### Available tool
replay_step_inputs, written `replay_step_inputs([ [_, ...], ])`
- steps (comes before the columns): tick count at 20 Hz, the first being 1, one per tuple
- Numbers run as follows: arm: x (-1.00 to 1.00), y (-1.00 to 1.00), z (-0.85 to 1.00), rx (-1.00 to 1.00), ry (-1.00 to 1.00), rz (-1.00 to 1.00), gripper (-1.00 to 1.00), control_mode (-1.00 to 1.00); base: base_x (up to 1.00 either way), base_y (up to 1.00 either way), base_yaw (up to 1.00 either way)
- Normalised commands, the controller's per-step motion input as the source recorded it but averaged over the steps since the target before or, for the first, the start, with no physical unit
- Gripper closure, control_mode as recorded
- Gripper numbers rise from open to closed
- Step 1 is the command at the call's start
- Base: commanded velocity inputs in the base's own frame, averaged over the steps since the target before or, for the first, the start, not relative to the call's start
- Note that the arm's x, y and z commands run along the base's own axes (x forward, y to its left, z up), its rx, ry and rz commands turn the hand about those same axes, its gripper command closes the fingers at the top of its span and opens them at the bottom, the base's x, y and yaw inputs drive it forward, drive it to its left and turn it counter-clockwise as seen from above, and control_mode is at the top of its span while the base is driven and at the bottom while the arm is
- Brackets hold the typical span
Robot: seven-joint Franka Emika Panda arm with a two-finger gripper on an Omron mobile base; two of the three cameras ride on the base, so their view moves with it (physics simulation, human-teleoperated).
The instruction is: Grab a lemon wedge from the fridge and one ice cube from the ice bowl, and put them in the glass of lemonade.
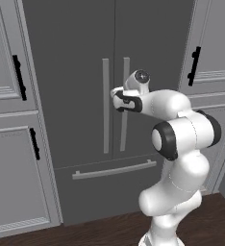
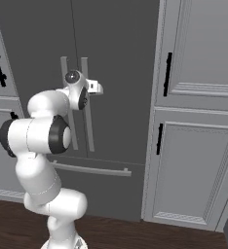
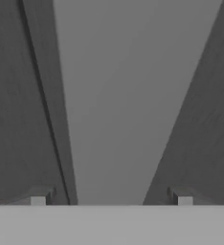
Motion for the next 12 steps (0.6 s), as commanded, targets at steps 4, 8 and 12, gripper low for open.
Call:
replay_step_inputs([
  [4, 0.49, 0.06, -0.04, 0.0, 0.0, 0.0, 1.0, -1.0, 0.0, 0.0, 0.0],
  [8, 0.03, -0.23, 0.06, -0.01, 0.0, -0.01, 1.0, -1.0, 0.0, 0.0, 0.0],
  [12, -0.51, -0.69, 0.1, 0.0, 0.0, -0.11, 1.0, -1.0, 0.0, 0.0, 0.0],
])
